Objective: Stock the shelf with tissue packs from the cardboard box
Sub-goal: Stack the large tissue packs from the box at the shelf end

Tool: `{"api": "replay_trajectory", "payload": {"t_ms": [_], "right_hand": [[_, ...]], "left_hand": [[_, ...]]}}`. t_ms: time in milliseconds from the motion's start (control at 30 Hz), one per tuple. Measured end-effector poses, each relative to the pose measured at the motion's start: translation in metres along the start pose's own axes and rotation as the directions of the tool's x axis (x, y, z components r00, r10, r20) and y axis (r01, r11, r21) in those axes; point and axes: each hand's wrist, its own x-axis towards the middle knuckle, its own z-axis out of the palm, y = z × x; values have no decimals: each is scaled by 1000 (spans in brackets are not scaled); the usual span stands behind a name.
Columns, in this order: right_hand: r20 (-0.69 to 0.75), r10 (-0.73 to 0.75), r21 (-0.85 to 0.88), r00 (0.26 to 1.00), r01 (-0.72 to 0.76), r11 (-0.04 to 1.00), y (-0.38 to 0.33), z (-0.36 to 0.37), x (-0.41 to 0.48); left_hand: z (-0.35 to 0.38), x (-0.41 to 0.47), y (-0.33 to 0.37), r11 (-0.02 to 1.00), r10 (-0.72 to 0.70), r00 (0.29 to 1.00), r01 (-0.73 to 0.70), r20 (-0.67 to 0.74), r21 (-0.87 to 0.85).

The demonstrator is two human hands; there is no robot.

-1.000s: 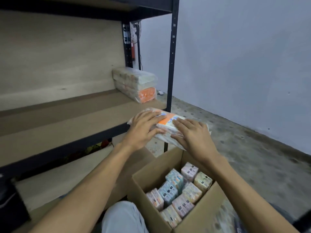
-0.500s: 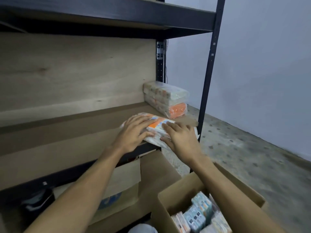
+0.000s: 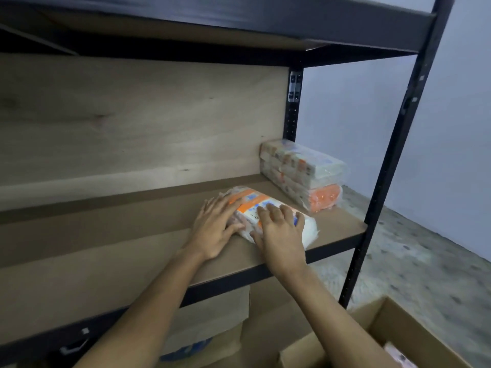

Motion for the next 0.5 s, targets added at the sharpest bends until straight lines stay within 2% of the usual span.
{"api": "replay_trajectory", "payload": {"t_ms": [100, 167, 300, 333, 400, 500], "right_hand": [[78, 23, 73, 997, -29, 997, -8, 3, 11], [124, 48, 167, 991, -69, 984, -12, 1, 18], [50, 63, 418, 997, -78, 905, 0, -15, 22], [6, 51, 432, 999, -49, 900, 7, -18, 20], [-25, -9, 346, 1000, 17, 938, 24, -20, 14], [113, -86, 275, 990, 52, 960, 38, -11, 4]], "left_hand": [[5, -4, -2, 992, -123, 992, 122, -32, -40], [4, -11, 0, 968, -246, 969, 246, 12, -45], [3, -27, 2, 935, -355, 920, 347, 165, 76], [3, -30, 2, 928, -371, 907, 360, 198, 93], [3, -32, 3, 919, -395, 888, 379, 237, 110], [2, -32, 6, 913, -408, 878, 390, 250, 121]]}}
